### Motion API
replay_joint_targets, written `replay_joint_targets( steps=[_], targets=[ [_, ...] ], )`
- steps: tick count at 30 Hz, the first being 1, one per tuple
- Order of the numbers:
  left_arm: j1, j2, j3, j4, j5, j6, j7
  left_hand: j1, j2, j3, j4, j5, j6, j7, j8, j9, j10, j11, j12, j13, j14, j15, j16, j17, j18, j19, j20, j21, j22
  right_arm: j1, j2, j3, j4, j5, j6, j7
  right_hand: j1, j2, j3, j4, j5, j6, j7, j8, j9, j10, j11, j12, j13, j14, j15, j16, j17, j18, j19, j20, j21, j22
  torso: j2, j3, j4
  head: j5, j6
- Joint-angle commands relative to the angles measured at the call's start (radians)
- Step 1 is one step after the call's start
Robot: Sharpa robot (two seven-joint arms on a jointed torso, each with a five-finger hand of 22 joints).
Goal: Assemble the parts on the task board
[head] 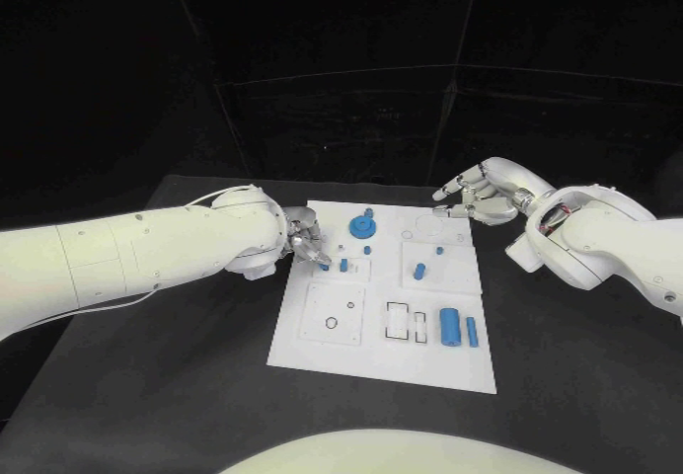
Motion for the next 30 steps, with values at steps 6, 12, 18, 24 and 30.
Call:
replay_joint_targets(
  steps=[6,12,18,24,30],
  targets=[
    [0.000,-0.001,0.000,0.002,-0.010,0.041,-0.009,0.008,0.004,0.143,-0.135,0.006,0.007,0.001,0.006,0.001,0.004,0.000,-0.006,-0.003,0.104,-0.001,0.003,0.263,-0.003,0.022,0.002,0.005,0.005,0.002,0.002,0.001,0.000,0.000,-0.005,0.009,-0.004,0.004,-0.004,0.003,0.003,0.007,-0.002,0.006,-0.001,0.004,-0.004,0.004,0.000,0.037,-0.005,-0.005,0.000,0.017,-0.006,0.000,-0.006,0.000,-0.001,-0.0003,0.0007,0.003,-0.001],
    [0.000,0.004,0.000,-0.003,-0.010,0.059,-0.009,0.005,0.004,0.145,-0.134,0.006,0.008,0.000,0.006,0.001,0.006,0.000,-0.006,-0.003,0.104,-0.001,0.003,0.263,-0.003,0.022,0.002,0.005,0.005,0.002,0.004,0.001,0.000,0.000,-0.005,0.009,-0.004,0.004,-0.004,0.003,0.003,0.007,-0.002,0.006,-0.001,0.004,-0.004,0.004,0.000,0.037,-0.005,-0.005,0.000,0.017,-0.006,0.000,-0.006,0.000,-0.001,0.0004,-0.0001,0.003,-0.001],
    [0.001,0.019,0.000,-0.023,-0.010,0.068,-0.011,-0.017,0.005,0.151,-0.127,0.005,0.013,-0.003,0.006,0.000,0.012,-0.002,-0.009,-0.008,0.104,-0.001,0.003,0.263,-0.003,0.022,0.002,0.004,0.005,0.002,0.005,0.001,0.000,0.000,-0.005,0.009,-0.004,0.004,-0.004,0.003,0.003,0.007,-0.002,0.006,-0.001,0.004,-0.004,0.004,0.000,0.037,-0.005,-0.005,0.000,0.017,-0.006,0.000,-0.006,0.000,-0.001,0.0012,0.0001,0.003,-0.001],
    [0.001,0.034,0.000,-0.042,-0.009,0.073,-0.012,-0.045,0.013,0.153,-0.112,0.004,0.021,-0.008,0.006,0.000,0.017,-0.005,-0.012,-0.013,0.104,-0.003,0.003,0.263,-0.003,0.022,0.000,0.002,0.005,0.002,0.005,0.001,0.000,0.000,-0.005,0.008,-0.004,0.004,-0.004,0.003,0.003,0.007,-0.002,0.006,-0.001,0.004,-0.004,0.004,0.000,0.037,-0.005,-0.005,0.000,0.017,-0.006,0.000,-0.006,0.000,-0.001,0.0006,-0.0008,0.003,-0.002],
    [0.001,0.049,0.000,-0.058,-0.009,0.093,-0.012,-0.067,0.020,0.148,-0.099,0.002,0.030,-0.011,0.007,-0.001,0.022,-0.007,-0.004,-0.004,0.104,-0.005,0.003,0.263,-0.004,0.023,-0.001,0.005,0.010,0.002,0.005,0.001,0.002,0.000,-0.005,0.008,-0.004,0.004,-0.004,0.003,0.003,0.007,-0.002,0.006,-0.001,0.004,-0.004,0.004,0.000,0.037,-0.005,-0.005,0.000,0.017,-0.006,0.000,-0.006,0.000,-0.001,0.0007,-0.0008,0.001,-0.004]
  ],
)
